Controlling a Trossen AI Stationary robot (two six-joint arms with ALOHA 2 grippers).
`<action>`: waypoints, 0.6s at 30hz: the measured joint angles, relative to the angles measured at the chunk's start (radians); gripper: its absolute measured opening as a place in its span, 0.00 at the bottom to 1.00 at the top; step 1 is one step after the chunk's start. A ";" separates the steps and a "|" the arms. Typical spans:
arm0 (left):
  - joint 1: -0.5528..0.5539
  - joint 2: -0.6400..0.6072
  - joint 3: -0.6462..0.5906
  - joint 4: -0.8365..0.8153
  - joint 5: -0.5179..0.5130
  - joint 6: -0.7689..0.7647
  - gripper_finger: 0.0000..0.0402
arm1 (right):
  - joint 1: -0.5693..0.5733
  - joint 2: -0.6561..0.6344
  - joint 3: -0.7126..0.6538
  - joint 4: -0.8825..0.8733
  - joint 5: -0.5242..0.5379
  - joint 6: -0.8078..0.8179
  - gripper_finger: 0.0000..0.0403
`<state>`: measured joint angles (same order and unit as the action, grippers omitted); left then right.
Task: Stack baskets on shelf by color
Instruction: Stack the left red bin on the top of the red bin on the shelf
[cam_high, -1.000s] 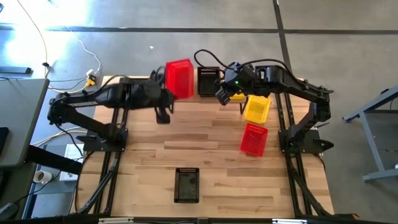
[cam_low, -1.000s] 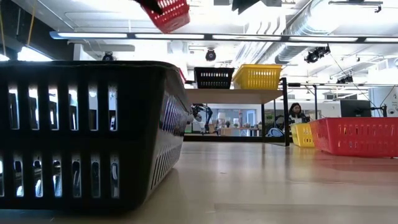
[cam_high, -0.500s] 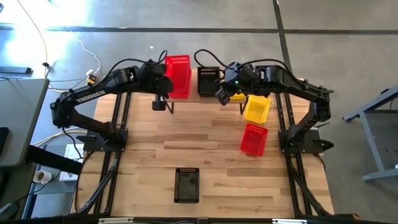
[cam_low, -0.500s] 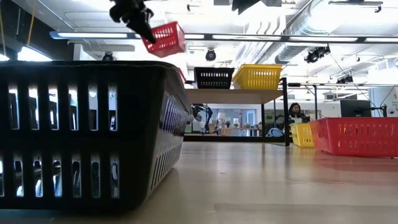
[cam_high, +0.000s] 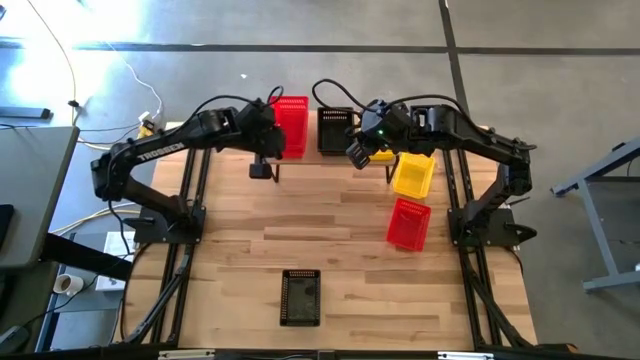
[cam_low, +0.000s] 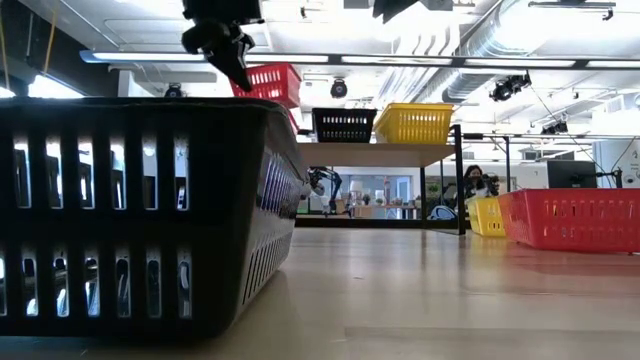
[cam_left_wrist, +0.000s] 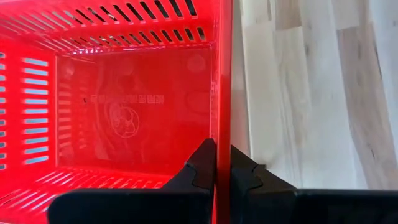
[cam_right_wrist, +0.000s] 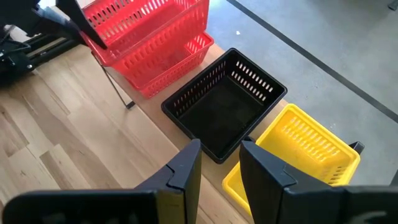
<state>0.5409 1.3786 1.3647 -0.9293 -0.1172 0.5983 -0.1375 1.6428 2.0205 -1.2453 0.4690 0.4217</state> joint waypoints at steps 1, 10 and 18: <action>0.004 0.003 0.000 -0.002 0.001 0.000 0.00 | 0.000 0.000 0.000 0.000 0.000 0.000 0.24; 0.054 0.038 0.000 -0.009 0.026 0.007 0.00 | 0.000 0.000 0.000 0.000 0.000 0.013 0.24; 0.064 0.038 0.000 -0.010 0.065 0.031 0.00 | 0.000 0.000 0.000 0.000 0.000 0.023 0.24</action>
<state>0.6048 1.4162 1.3647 -0.9394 -0.0523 0.6289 -0.1371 1.6428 2.0205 -1.2453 0.4686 0.4450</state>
